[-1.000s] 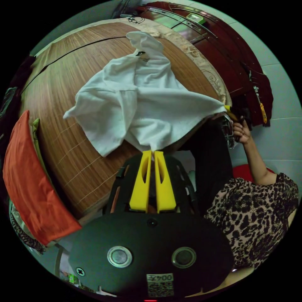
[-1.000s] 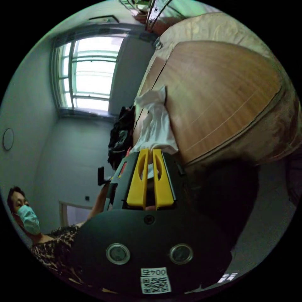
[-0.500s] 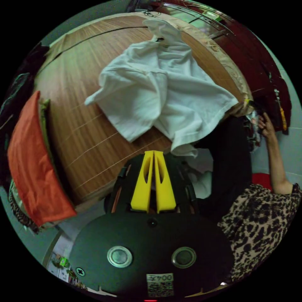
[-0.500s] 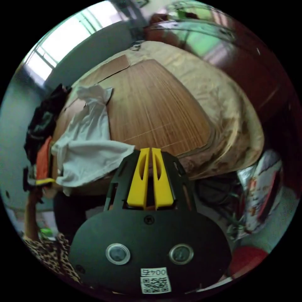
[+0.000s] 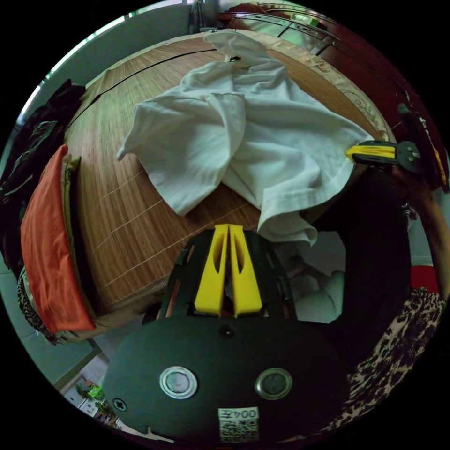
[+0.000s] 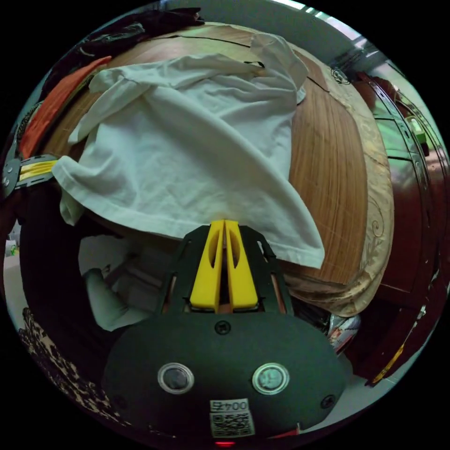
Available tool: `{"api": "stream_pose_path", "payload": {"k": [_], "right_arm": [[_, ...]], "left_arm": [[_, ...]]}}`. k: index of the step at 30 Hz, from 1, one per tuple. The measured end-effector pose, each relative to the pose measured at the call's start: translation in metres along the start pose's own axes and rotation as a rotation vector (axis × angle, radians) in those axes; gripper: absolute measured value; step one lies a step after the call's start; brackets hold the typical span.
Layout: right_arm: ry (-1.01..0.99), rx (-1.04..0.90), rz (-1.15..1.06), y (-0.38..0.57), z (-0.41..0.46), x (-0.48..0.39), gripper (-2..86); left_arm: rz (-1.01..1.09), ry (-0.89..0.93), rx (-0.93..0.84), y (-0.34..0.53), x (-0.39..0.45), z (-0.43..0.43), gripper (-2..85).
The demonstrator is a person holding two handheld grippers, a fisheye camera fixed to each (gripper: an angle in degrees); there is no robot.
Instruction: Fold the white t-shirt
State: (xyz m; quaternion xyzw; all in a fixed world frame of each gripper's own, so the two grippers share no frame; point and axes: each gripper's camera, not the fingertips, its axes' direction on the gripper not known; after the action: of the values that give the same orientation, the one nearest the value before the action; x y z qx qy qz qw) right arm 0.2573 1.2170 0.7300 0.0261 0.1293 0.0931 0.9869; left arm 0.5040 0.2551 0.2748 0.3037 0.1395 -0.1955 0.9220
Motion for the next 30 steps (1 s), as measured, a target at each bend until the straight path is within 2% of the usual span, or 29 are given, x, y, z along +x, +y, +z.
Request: {"api": "stream_pose_path", "payload": {"k": [4, 6, 9, 13, 18, 26, 30], "right_arm": [[0.195, -0.045, -0.162, -0.015, 0.024, -0.055, -0.8], [0.234, -0.066, -0.190, -0.020, 0.033, -0.070, -0.8], [0.192, -0.074, -0.157, -0.027, 0.043, -0.072, -0.7], [0.100, -0.089, -0.128, -0.035, 0.053, -0.064, -0.7], [0.088, -0.147, -0.169, -0.047, 0.067, -0.066, -0.8], [0.006, -0.181, -0.132, -0.052, 0.079, -0.047, -0.8], [-0.099, -0.180, -0.079, -0.049, 0.082, -0.019, -0.8]], "left_arm": [[-0.038, 0.074, 0.003, 0.019, 0.006, -0.005, 3.2], [-0.065, 0.281, -0.010, 0.038, 0.012, -0.011, 8.9], [-0.108, 0.367, 0.072, 0.074, 0.030, -0.020, 12.7], [-0.080, 0.293, 0.184, 0.127, 0.102, -0.021, 14.7], [-0.015, 0.022, 0.299, 0.158, 0.178, -0.026, 14.7], [0.083, -0.244, 0.296, 0.182, 0.239, -0.009, 13.5], [0.064, -0.268, 0.333, 0.194, 0.251, -0.019, 12.5]]}}
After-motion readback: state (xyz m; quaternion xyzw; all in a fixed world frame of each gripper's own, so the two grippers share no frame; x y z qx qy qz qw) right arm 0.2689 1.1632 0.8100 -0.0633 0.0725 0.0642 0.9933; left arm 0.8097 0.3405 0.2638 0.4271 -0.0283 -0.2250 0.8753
